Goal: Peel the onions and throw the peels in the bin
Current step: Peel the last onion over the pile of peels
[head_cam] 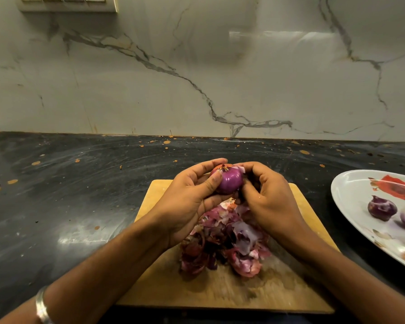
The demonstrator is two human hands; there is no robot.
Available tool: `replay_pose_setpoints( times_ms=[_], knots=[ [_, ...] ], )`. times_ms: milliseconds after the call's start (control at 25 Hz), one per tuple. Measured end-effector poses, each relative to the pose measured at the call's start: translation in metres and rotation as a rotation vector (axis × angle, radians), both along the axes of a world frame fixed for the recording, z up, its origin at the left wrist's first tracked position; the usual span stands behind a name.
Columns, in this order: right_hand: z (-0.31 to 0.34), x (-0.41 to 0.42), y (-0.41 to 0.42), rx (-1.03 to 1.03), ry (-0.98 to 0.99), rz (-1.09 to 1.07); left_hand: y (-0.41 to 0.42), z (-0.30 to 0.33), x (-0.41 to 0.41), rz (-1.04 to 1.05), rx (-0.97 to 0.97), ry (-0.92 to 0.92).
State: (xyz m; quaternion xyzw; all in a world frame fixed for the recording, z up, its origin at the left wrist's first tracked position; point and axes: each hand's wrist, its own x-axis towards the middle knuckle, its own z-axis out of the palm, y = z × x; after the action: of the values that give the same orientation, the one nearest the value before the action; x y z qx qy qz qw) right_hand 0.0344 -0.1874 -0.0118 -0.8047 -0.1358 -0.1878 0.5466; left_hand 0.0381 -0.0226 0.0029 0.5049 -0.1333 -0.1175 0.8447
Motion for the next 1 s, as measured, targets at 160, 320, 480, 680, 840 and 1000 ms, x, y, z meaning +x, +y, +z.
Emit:
replay_pose_setpoints(
  times_ms=[160, 320, 480, 680, 840, 1000],
  knots=[
    [0.0007, -0.0014, 0.0012, 0.042, -0.009, 0.012, 0.0015, -0.0006, 0.0032, 0.026, 0.028, 0.017],
    [0.0027, -0.0038, 0.0034, 0.03, 0.036, 0.095, 0.0053, -0.0012, 0.0043, 0.11, 0.174, -0.062],
    [0.0027, -0.0032, 0.0025, -0.074, -0.017, 0.03, 0.0014, -0.0035, 0.0016, 0.104, 0.229, -0.087],
    [0.0038, -0.0049, 0.0043, -0.003, 0.047, 0.106, 0.0026, -0.0044, 0.0029, 0.158, 0.154, -0.071],
    [0.0069, -0.0055, 0.0013, 0.087, 0.075, 0.098, 0.0042, -0.0058, 0.0039, 0.168, 0.228, -0.076],
    [0.0075, -0.0077, 0.0009, -0.064, 0.003, 0.05, 0.0051, -0.0071, 0.0043, 0.115, 0.192, -0.028]
  ],
)
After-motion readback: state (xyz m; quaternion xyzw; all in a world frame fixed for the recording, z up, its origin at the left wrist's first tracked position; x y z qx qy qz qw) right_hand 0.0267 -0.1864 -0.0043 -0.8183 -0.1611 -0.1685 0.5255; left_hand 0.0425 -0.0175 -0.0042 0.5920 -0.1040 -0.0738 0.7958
